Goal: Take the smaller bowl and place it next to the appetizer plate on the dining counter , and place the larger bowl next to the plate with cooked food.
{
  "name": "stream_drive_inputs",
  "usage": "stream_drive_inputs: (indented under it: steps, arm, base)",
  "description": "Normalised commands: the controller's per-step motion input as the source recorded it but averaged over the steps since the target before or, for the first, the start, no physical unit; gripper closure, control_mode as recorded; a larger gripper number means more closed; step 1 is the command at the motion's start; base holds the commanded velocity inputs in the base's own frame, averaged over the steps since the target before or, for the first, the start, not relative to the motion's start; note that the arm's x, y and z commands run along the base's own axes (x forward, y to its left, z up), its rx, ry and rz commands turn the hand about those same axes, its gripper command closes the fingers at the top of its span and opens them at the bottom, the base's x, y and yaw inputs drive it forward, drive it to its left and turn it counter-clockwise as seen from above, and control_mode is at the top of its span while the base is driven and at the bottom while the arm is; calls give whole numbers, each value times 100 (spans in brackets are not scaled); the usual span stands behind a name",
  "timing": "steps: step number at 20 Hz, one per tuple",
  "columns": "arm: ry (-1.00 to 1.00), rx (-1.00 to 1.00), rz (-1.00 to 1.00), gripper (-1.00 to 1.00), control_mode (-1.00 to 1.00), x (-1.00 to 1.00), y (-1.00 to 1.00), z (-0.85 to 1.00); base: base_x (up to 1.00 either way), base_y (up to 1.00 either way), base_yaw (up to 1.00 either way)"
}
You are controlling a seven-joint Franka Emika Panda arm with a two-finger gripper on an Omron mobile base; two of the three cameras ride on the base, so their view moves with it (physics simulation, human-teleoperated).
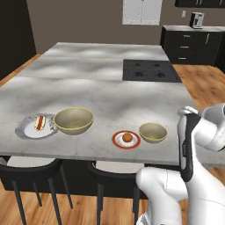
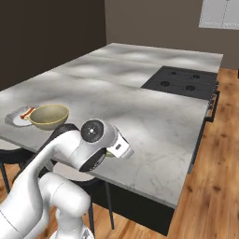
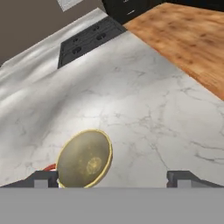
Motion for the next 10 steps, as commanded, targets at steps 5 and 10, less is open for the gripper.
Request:
stream_drive_inputs:
  steps: [5,10]
  arm:
    - [-8,-1,3,-100,-100,-59,0,100]
    - [-4,0,1,-100,-100,-58,-25,88]
  base:
    - [0,0,0]
    - [0,0,0]
